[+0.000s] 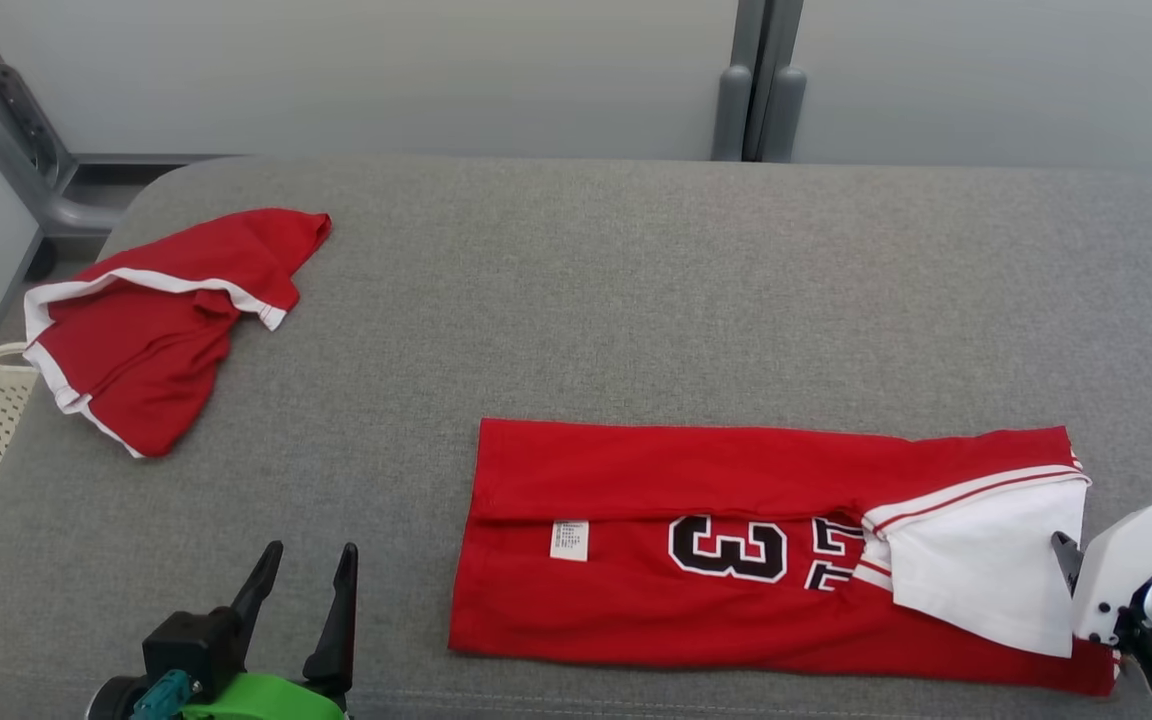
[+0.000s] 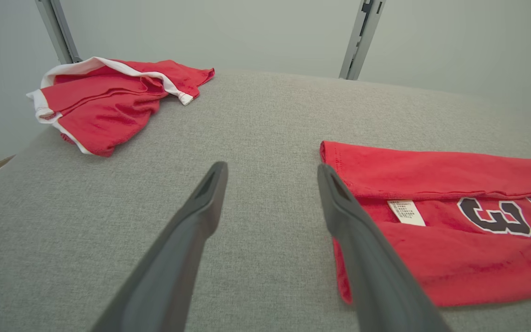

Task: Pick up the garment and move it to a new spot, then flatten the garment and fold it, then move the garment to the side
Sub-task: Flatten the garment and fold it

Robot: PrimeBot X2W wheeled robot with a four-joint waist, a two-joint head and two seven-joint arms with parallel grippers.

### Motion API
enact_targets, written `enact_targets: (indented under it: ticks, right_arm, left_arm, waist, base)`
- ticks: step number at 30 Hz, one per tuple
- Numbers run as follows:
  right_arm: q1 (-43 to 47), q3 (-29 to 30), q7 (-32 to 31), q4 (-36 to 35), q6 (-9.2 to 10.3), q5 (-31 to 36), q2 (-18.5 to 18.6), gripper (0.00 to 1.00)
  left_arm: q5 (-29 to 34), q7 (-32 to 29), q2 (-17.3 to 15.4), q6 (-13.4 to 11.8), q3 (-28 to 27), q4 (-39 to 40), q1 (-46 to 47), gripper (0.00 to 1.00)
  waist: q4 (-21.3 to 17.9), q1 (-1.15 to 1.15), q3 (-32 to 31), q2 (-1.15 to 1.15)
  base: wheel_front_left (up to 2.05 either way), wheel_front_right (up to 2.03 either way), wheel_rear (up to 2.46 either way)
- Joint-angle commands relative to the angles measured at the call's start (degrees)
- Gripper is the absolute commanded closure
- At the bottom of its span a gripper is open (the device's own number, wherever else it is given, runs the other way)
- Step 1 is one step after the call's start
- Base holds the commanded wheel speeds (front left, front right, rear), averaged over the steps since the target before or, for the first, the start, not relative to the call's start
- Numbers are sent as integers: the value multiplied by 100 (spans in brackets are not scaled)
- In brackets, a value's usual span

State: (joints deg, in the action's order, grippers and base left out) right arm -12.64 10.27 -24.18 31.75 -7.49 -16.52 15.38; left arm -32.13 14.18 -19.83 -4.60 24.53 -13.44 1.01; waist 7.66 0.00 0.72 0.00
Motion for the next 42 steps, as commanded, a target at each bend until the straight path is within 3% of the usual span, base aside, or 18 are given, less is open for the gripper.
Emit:
enact_targets:
  ticks: [1, 18, 19, 20, 21, 29, 42]
  right_arm:
    - [-142, -35, 81, 110, 0, -27, 63, 0]
    - [-525, -329, -142, 1008, -1, -402, 68, 0]
    - [-553, -331, -162, 1029, -1, -427, 69, 53]
    - [-575, -333, -173, 1045, -1, -451, 71, 92]
    - [-589, -349, -183, 1056, -1, -462, 78, 100]
    - [-688, -152, -93, 1181, 6, -404, 265, 100]
    - [-1025, 1258, 194, 1336, 5, 440, 758, 100]
  left_arm:
    - [48, -25, -11, -52, 11, 35, 107, 0]
    - [41, -155, -23, -144, 97, 217, 208, 0]
    - [41, -166, -22, -152, 103, 231, 213, 0]
    - [41, -173, -22, -159, 110, 242, 215, 0]
    - [37, -178, -23, -156, 114, 248, 215, 0]
    - [6, -176, -26, -204, 137, 302, 150, 0]
    - [-1, -205, -55, -296, 187, 422, 26, 0]
  waist:
    - [43, 0, 167, 0]
    - [132, 0, 338, 0]
    - [132, 0, 333, 0]
    - [133, 0, 329, 0]
    - [134, 0, 321, 0]
    - [111, 0, 240, 0]
    - [65, 0, 158, 0]
  base:
    - [0, 0, 0]
    - [0, 0, 0]
    - [0, 0, 0]
    - [0, 0, 0]
    - [0, 0, 0]
    - [0, 0, 0]
    - [0, 0, 0]
